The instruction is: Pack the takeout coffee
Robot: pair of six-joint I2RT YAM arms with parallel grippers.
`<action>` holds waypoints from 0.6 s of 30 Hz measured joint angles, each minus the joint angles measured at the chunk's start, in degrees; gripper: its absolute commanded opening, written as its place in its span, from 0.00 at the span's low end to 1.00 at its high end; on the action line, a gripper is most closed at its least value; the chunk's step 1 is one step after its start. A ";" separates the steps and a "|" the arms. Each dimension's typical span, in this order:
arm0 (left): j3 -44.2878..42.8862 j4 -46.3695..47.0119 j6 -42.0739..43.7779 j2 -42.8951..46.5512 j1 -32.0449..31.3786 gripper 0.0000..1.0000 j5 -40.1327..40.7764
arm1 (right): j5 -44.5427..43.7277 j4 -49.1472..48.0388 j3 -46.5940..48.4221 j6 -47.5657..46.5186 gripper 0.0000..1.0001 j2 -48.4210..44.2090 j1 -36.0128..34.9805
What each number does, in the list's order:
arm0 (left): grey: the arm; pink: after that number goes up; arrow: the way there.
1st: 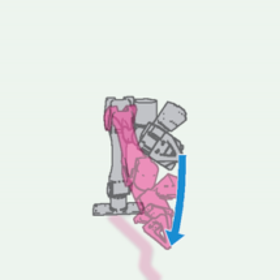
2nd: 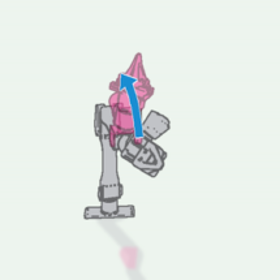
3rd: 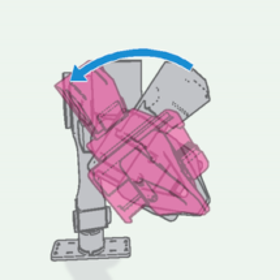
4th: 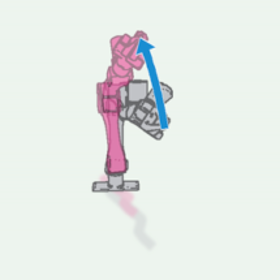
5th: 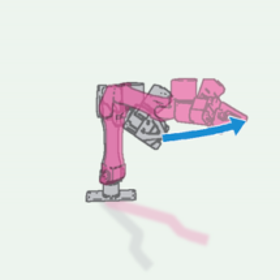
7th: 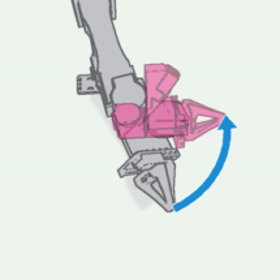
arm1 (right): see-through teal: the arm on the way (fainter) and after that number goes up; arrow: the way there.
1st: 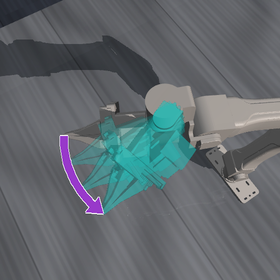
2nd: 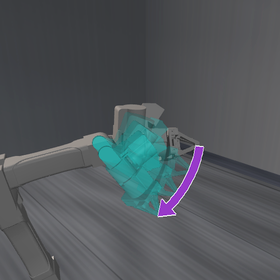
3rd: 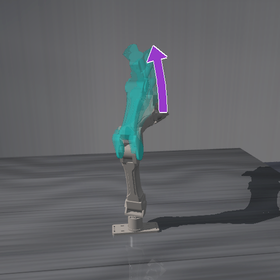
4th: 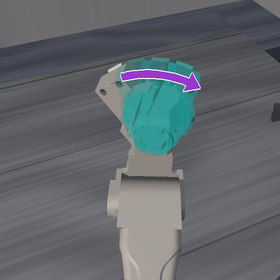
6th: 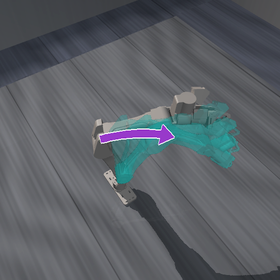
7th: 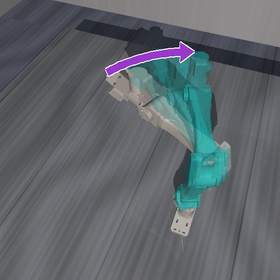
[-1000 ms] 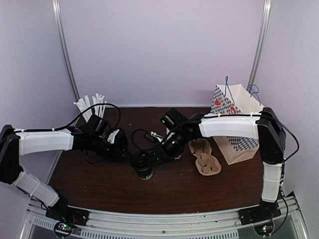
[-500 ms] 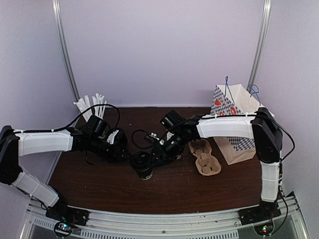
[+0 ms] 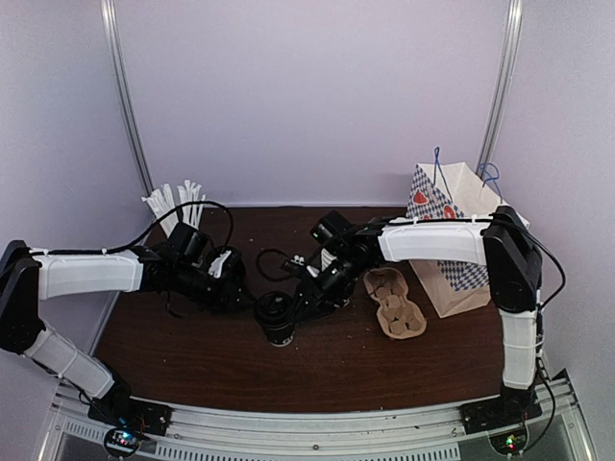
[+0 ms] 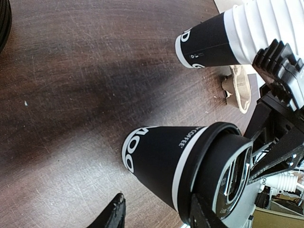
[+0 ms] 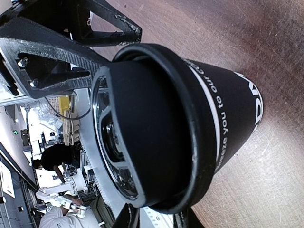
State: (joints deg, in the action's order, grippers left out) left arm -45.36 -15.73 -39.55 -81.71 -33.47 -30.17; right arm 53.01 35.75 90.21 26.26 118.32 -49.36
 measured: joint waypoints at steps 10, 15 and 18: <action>-4.94 -9.40 4.57 2.03 -0.24 0.59 6.12 | -6.01 3.72 4.96 -9.66 0.51 -0.28 -0.35; -12.68 -12.15 7.63 3.13 -0.22 0.62 8.07 | -9.97 7.48 6.82 -14.93 0.55 -3.54 -0.44; -15.52 -12.48 9.05 3.65 -0.26 0.66 8.31 | -10.38 9.33 7.10 -17.90 0.56 -6.45 -0.44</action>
State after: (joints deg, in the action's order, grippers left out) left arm -60.88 -28.21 -30.50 -78.06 -33.74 -21.87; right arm 42.63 45.08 97.32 8.36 111.87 -49.80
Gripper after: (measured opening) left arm 0.627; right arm 0.553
